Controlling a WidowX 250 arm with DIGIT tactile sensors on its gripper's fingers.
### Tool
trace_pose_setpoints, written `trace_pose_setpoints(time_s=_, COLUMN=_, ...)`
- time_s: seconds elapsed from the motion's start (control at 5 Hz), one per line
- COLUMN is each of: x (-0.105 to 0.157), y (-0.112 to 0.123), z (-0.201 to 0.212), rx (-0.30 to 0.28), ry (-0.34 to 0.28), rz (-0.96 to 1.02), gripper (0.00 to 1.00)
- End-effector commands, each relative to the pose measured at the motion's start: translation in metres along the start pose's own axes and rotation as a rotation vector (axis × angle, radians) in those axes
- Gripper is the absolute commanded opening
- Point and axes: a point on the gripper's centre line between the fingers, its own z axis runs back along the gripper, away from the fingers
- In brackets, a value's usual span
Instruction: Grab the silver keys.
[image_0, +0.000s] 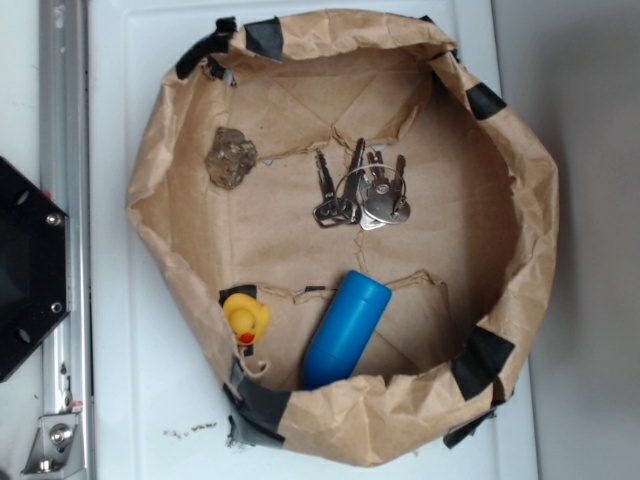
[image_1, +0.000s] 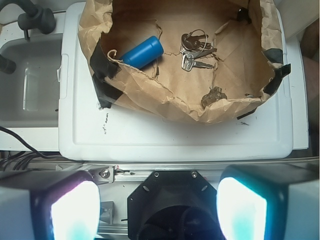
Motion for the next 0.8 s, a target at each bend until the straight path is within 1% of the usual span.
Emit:
trace_pose_setpoints(time_s=0.0, x=0.1, y=0.011, z=-0.009, rx=-0.076, ry=0.024, rz=0.146, gripper=1.0)
trace_pose_setpoints(time_s=0.2, x=0.127, y=0.02, z=-0.031, rx=-0.094, ry=0.018, rz=0.146, gripper=1.0)
trace_pose_setpoints(time_s=0.4, x=0.136, y=0.028, z=-0.052, rx=-0.118, ry=-0.024, rz=0.121, gripper=1.0)
trace_pose_setpoints(time_s=0.6, x=0.129, y=0.028, z=-0.082, rx=-0.17, ry=-0.057, rz=0.072, gripper=1.0)
